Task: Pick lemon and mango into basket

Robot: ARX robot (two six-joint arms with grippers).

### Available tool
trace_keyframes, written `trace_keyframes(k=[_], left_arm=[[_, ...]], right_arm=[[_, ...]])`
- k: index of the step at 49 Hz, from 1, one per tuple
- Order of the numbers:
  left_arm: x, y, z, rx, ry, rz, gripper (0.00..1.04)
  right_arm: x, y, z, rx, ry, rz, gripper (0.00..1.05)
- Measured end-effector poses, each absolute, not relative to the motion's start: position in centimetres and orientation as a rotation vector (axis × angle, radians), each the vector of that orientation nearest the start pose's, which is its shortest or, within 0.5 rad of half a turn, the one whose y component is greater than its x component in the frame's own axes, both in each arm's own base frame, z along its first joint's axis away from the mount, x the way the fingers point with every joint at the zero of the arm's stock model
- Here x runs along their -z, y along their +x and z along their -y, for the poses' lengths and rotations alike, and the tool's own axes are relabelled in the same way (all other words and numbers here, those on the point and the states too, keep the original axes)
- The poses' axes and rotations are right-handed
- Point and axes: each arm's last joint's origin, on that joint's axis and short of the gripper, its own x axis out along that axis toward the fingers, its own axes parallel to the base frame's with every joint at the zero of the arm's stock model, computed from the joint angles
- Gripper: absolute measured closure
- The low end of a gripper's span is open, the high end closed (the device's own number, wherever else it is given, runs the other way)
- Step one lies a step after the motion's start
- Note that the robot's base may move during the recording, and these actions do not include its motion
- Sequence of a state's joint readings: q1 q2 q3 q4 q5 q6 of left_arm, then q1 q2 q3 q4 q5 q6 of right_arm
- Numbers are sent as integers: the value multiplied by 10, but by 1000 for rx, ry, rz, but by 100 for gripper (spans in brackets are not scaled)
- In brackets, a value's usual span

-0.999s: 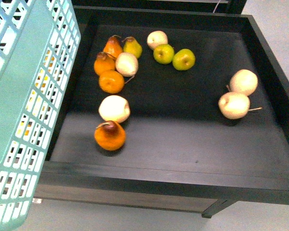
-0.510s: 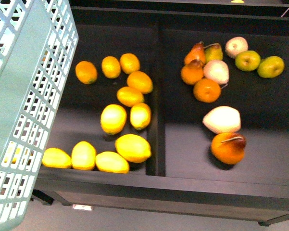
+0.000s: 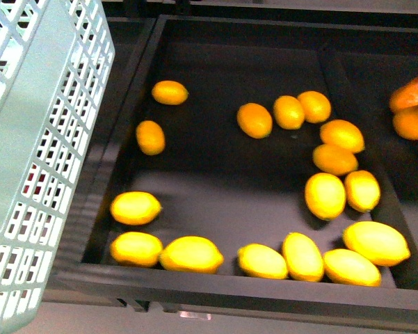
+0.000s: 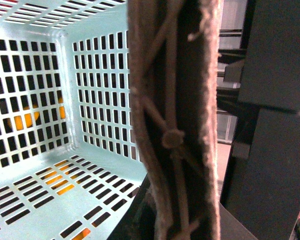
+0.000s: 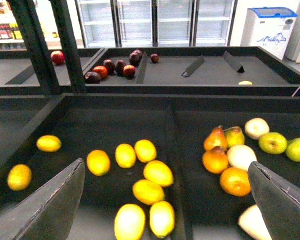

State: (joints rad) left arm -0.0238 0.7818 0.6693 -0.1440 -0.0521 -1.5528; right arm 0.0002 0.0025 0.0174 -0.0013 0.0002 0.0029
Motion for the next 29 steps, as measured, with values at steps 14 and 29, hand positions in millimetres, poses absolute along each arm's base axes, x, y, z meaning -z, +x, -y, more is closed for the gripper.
trace_keyframes(k=[14, 29], left_arm=[[-297, 176, 3, -220, -1537, -181, 99], [-297, 177, 2, -232, -1530, -175, 99]], right_arm=[[-169, 97, 0, -2, 3, 14, 9], [-169, 97, 0, -7, 2, 13, 9]])
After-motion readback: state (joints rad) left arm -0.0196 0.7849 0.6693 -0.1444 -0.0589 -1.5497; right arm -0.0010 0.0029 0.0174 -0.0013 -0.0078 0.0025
